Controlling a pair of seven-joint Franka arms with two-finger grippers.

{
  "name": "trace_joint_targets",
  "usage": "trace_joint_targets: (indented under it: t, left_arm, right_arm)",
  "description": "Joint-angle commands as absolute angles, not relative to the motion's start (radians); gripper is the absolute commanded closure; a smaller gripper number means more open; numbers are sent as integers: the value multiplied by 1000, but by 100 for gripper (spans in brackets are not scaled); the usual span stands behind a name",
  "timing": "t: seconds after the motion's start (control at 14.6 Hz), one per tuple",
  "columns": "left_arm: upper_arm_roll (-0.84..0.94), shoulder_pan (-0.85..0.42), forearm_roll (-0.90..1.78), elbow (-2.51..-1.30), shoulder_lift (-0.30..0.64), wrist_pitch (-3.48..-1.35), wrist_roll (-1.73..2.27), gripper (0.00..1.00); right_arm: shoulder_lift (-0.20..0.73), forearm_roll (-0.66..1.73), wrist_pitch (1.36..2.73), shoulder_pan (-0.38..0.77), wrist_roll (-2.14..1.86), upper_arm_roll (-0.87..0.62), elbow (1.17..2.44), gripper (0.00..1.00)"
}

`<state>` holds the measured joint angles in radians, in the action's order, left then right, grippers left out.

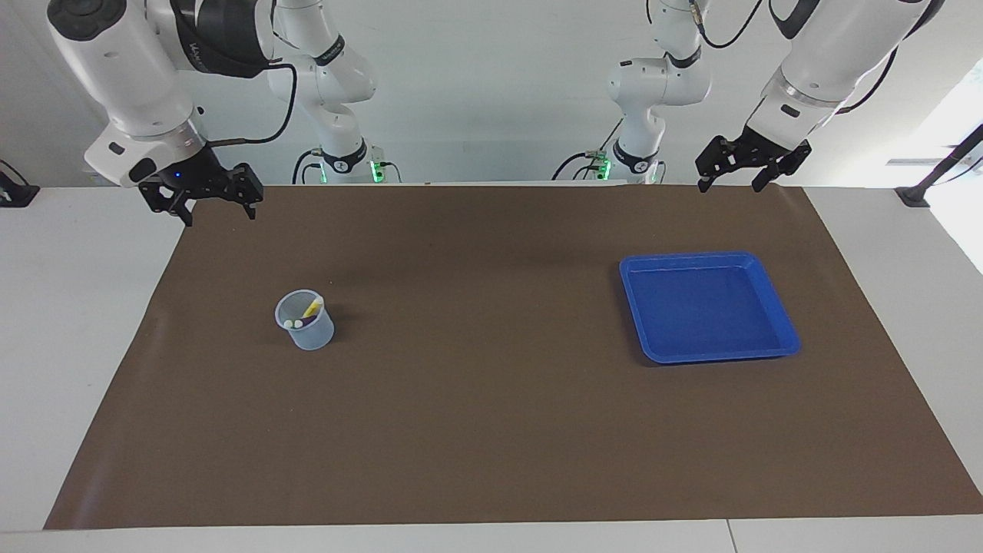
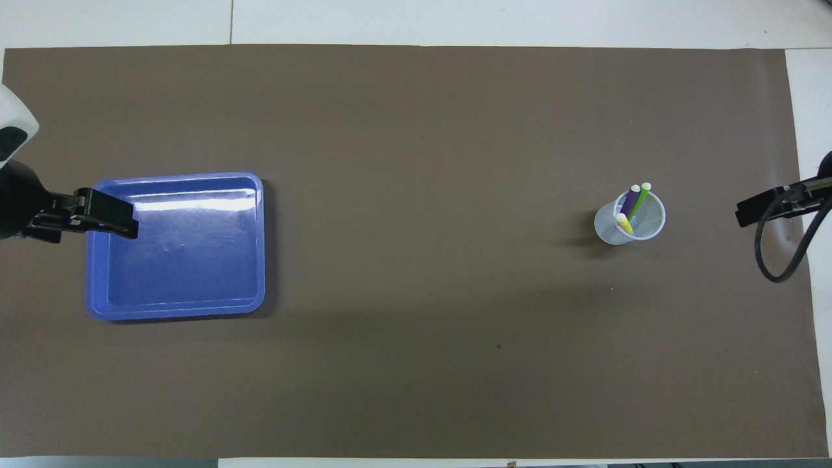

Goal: Transfer and insert pens with both arms

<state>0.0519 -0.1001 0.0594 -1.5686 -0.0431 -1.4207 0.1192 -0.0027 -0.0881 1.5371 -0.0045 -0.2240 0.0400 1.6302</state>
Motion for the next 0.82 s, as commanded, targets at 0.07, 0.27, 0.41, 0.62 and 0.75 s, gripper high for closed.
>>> trace_joint_targets:
  t: [0.07,0.27,0.41,0.62,0.75]
  left_arm:
    - [40,-110,54,-1586,-63,-1428,123,0]
    - [40,-115,54,-1583,-63,-1428,124,0]
    - [38,-118,54,-1580,-61,-1428,126,0]
    - [38,-121,54,-1580,-61,-1430,127,0]
    - [38,-121,54,-1580,-61,-1430,127,0]
  right_arm:
    - [15,-77,1516,0,-209,51,1601,0]
    - [14,-74,1514,0,-204,52,1601,0]
    - [8,-72,1511,0,-203,52,1601,0]
    - [2,-61,1511,2,-204,93,1601,0]
    - [5,-60,1513,2,-204,89,1601,0]
